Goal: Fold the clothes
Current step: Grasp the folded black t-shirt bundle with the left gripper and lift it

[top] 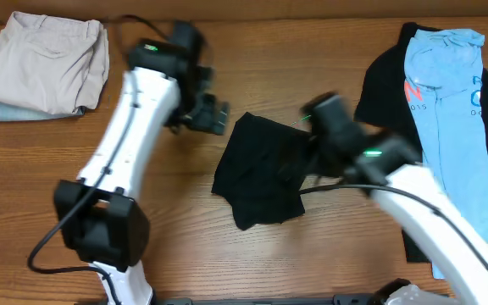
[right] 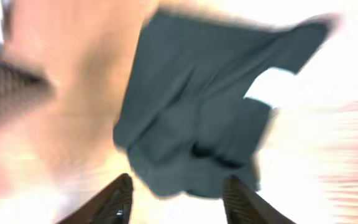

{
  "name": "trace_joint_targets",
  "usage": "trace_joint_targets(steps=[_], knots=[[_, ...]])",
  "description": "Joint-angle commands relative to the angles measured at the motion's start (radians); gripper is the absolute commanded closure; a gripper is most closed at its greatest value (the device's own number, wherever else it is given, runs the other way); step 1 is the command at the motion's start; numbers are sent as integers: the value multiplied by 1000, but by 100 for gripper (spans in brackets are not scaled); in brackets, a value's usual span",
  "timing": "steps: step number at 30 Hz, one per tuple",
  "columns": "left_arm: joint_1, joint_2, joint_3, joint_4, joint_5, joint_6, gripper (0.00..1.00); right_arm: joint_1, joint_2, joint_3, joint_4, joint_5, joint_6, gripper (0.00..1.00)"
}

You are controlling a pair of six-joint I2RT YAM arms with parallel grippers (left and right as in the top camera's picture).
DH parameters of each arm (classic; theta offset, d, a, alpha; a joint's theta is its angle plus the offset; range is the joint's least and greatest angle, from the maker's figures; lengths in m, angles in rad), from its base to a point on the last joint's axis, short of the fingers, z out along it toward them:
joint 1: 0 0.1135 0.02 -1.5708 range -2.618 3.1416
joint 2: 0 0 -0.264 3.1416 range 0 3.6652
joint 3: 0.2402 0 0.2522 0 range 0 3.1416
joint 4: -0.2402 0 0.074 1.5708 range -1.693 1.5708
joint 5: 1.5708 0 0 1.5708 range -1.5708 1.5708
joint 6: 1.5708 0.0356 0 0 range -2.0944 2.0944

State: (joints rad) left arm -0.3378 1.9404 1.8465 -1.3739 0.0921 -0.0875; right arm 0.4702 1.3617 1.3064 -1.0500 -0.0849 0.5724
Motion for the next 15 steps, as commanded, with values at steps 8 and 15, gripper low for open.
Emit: trace_joint_targets(steps=[8,15], knots=[[-306,12,-254,211,-27,48,0,-385,-58,10,-68,-74,-110,41],[-352,12,-450,382,-116,51,0,-401,-58,10,-71,-74,-129,39]])
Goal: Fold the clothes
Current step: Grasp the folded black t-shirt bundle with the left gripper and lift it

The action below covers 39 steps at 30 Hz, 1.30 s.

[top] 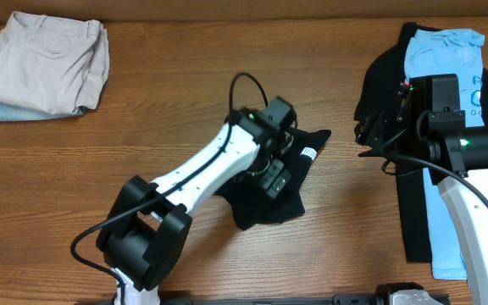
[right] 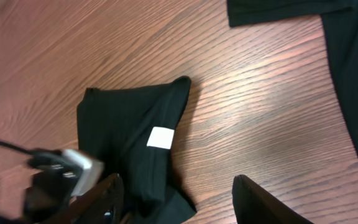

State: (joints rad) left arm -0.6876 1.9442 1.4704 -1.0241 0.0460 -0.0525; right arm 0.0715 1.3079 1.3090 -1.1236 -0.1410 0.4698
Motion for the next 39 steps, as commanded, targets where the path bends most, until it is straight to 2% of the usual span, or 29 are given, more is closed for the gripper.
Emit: trace_joint_targets(steps=[1,8,10,18,23,27,32,39], knots=[[-2,8,-94,45,-83,16,0,-2,-4,7,3,-17,-26,39],[72,9,-232,124,-423,-41,0,-2,-4,7,3,-17,-29,37],[112,9,-246,143,-456,-42,0,-2,-4,7,3,-14,-29,37],[257,3,-180,187,-447,-5,0,-2,-4,6,4,-9,-30,36],[217,-37,15,88,-418,84,0,-2,6,6,10,-10,-29,36],[146,-63,113,39,-280,236,0,-2,21,6,10,-10,-29,35],[55,-61,89,27,-115,367,0,-2,30,6,10,-9,-29,33],[14,-53,-82,182,-154,391,0,-2,30,6,3,-10,-33,32]])
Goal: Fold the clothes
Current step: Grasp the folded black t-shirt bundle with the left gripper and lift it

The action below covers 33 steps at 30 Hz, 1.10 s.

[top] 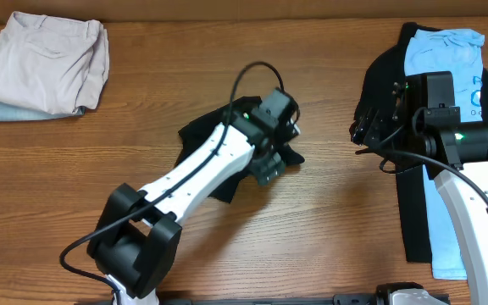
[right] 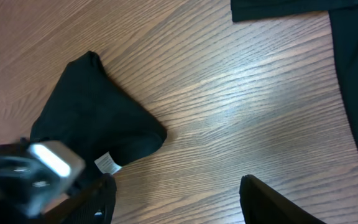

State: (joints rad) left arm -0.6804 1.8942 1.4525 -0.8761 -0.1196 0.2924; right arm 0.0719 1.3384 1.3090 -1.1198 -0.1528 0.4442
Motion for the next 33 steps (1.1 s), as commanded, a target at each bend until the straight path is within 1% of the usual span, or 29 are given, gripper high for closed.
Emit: trace_joint_targets(steps=[1,8,12,17,19,21,23,25,26,28,29,30,31,33], knots=[[8,-3,-92,64,3,46,0,-2,-1,6,-2,2,-7,32],[41,-3,-211,237,-26,45,0,-2,-1,6,-9,2,-7,32],[51,-3,-237,288,-38,45,0,-2,-1,6,-9,2,-7,32],[71,8,-242,325,-40,45,15,-2,-1,6,-9,2,-7,32],[77,23,-242,332,-40,46,17,-2,-1,6,-9,2,-7,32],[79,50,-242,333,-40,61,23,-2,-1,6,-9,2,-7,32],[79,68,-242,328,-40,64,25,-2,-1,6,-9,3,-7,32],[78,77,-242,327,-40,64,33,-2,-1,6,-9,3,-7,32],[78,79,-242,327,-40,64,43,-2,-1,6,-9,3,-7,32],[78,79,-242,327,-40,64,71,-2,-1,6,-9,3,-7,32],[78,79,-242,327,-46,63,83,-2,-1,6,-10,3,-7,32],[78,79,-242,327,-58,63,92,-2,-1,6,-10,3,-7,32],[78,79,-242,326,-80,60,96,-2,-1,6,-11,3,-7,32],[79,79,-241,328,-160,13,96,-2,-1,6,-13,3,-8,31]])
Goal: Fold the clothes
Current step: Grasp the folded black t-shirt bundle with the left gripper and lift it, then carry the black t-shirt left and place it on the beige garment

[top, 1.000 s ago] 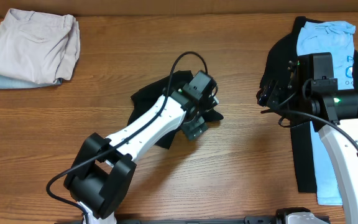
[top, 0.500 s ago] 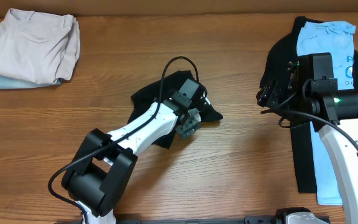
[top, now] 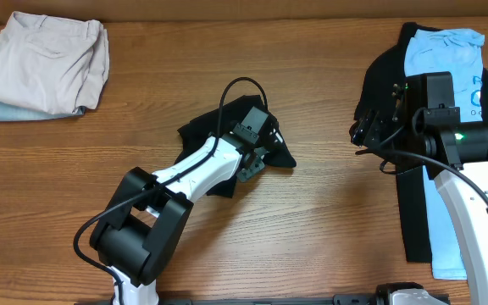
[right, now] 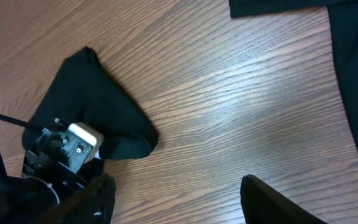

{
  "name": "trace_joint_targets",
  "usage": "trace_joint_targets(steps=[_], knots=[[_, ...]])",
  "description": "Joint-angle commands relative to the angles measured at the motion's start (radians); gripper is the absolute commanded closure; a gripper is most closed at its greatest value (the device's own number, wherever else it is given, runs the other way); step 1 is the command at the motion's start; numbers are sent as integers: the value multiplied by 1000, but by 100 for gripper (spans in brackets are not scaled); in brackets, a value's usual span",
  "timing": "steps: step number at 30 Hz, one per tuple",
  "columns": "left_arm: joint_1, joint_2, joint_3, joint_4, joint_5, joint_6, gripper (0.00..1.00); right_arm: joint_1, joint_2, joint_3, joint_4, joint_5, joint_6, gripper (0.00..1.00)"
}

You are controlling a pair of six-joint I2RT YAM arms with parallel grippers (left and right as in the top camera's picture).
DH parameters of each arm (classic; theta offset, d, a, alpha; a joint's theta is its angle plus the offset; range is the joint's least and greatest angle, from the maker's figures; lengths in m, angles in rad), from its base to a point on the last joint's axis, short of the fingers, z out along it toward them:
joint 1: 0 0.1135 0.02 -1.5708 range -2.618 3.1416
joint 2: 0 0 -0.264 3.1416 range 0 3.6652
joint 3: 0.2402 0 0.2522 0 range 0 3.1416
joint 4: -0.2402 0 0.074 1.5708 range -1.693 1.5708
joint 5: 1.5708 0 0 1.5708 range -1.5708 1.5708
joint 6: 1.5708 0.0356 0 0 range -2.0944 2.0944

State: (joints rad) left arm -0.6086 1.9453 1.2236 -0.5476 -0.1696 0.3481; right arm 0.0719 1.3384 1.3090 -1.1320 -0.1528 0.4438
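Note:
A black garment (top: 219, 135) lies bunched at the table's middle, seen in the right wrist view as a dark wedge (right: 95, 102). My left gripper (top: 249, 163) rests down on its right part, also in the right wrist view (right: 64, 158); its fingers are hidden against the dark cloth. My right gripper (top: 365, 132) hovers at the left edge of the black polo shirt (top: 384, 93), open and empty (right: 178, 182) over bare wood. A light blue shirt (top: 447, 102) lies on top of the polo.
A folded beige and pale blue pile (top: 41, 63) sits at the far left corner. The polo's sleeve and body (right: 353, 62) fill the right edge of the right wrist view. Bare wood (top: 329, 220) lies between the two arms.
My left gripper has shifted slightly left and lower on the black garment, whose white label no longer shows. The garment's right tip sits a little further left. My right arm has not moved.
At first both arms were blurred beside the black garment at centre. Then my right gripper stood by the polo, open, while my left was on the garment with its label up. Later the garment lay further left, and now my left gripper is still on it.

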Motion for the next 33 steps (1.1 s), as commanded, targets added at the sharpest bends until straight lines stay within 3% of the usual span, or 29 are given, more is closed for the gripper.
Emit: trace_joint_targets(steps=[1,8,17,26,33], knots=[[8,28,-12,2,-156,-74,96,-2,-1,6,-1,3,-7,32],[47,4,109,-93,-456,-199,96,-2,-1,6,-3,3,-8,32],[216,-44,504,-304,-531,-186,96,-2,-1,6,-4,3,-11,31],[444,-44,807,-319,-540,-61,96,-2,-1,6,-5,3,-30,31],[665,-33,821,-157,-462,108,96,-2,-1,6,-5,3,-30,32]])
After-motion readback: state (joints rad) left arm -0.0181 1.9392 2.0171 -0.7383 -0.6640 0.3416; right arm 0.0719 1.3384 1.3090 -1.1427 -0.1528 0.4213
